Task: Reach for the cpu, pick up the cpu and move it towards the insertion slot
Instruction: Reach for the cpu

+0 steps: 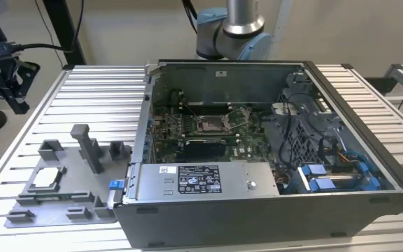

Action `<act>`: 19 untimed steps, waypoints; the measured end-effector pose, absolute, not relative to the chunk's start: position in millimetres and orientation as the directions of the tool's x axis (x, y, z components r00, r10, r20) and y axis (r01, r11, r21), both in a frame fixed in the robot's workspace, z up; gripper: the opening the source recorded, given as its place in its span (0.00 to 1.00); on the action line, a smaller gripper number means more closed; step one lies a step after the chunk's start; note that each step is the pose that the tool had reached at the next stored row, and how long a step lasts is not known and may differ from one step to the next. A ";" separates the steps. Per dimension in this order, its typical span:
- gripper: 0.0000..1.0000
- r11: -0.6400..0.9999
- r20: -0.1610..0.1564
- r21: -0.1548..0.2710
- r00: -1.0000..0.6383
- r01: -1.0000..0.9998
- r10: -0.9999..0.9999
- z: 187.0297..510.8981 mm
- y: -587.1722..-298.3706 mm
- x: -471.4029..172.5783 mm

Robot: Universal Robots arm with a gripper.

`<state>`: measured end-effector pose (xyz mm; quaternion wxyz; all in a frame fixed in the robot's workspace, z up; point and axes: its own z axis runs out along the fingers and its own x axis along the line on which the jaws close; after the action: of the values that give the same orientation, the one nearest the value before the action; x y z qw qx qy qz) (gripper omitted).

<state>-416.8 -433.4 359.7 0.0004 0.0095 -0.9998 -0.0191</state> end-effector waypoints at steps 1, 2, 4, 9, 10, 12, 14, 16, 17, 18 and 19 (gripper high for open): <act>0.00 0.999 0.000 0.038 -1.000 -0.019 -0.019 359.4 -433.5 -417.8; 0.00 0.999 0.001 0.038 -1.000 -0.019 -0.019 359.1 -433.6 -418.8; 0.00 0.999 0.000 0.038 -1.000 -0.019 -0.019 358.6 -433.6 -420.1; 0.00 0.999 0.001 0.038 -1.000 -0.022 -0.022 358.4 -433.6 -420.2; 0.00 0.999 0.001 0.038 -1.000 -0.022 -0.022 358.3 -433.6 -420.2; 0.00 0.999 0.001 0.038 -1.000 -0.022 -0.023 358.3 -433.5 -420.2; 0.00 0.999 0.001 0.038 -1.000 -0.023 -0.023 358.3 -433.6 -420.2; 0.00 0.999 0.001 0.038 -1.000 -0.023 -0.023 358.2 -433.6 -420.2; 0.00 0.999 0.001 0.038 -1.000 -0.024 -0.024 358.2 -433.6 -420.2; 0.00 0.999 0.001 0.038 -1.000 -0.024 -0.024 358.2 -433.6 -420.2; 1.00 0.999 0.000 0.038 -1.000 -0.024 -0.024 358.2 -433.6 -420.2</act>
<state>-420.2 -433.6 358.2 0.0005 0.0120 -0.9997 -0.0191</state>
